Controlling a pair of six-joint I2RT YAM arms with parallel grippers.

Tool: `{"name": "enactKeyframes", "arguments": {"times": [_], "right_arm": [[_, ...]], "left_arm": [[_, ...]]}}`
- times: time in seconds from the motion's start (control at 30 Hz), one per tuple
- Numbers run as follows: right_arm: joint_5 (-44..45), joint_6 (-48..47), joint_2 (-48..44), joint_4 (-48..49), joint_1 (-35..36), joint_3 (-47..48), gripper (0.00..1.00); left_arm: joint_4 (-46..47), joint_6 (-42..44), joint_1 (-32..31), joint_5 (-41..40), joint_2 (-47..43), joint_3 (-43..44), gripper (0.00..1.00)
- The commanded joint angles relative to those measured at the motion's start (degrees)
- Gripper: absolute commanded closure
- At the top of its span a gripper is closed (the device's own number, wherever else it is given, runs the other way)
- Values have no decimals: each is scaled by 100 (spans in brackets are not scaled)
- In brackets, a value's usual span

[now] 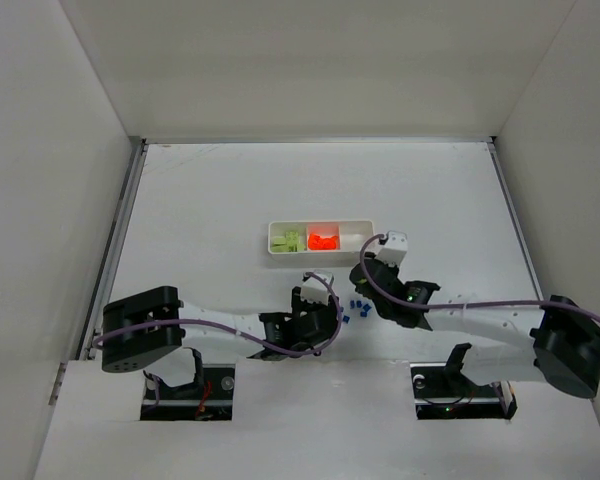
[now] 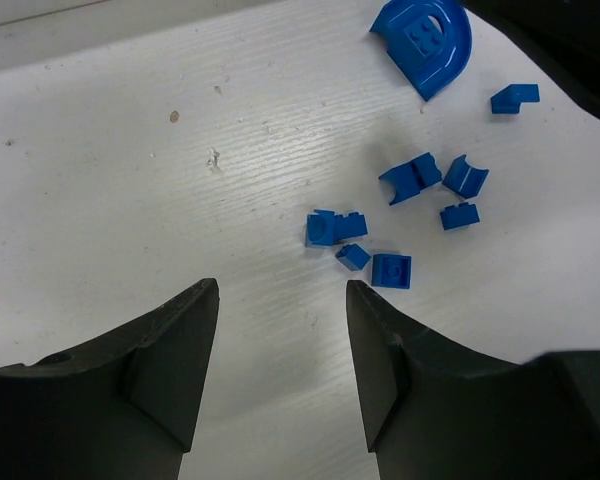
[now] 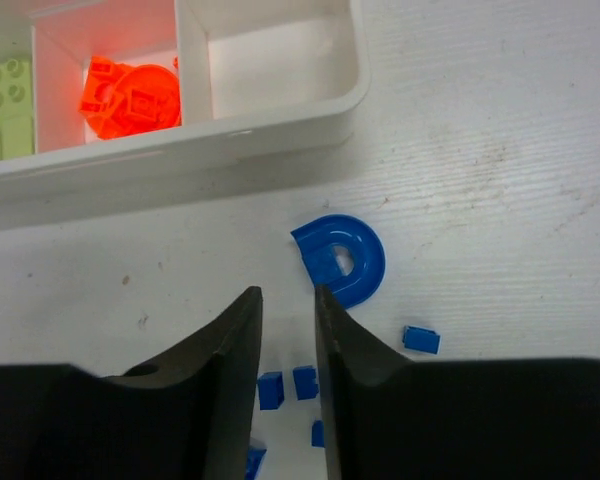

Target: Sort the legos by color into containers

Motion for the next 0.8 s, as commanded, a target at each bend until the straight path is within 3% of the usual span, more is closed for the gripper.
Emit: {"name": "enactKeyframes", "arguments": {"times": [0.0, 0.17, 0.5, 0.77], "right_arm": [[-128, -346, 165, 58, -215, 160, 60], [-470, -662, 569, 603, -382, 107, 55], [-506, -1032, 1483, 1034, -549, 327, 58], [-269, -892, 1546, 973, -532, 398, 77]], "left_arm": [[155, -92, 12, -136, -157, 56, 49], [155, -100, 30, -127, -122, 21, 49], [155, -153, 39, -127, -113, -23, 49], [173, -188, 21, -127, -165, -84, 49]]}}
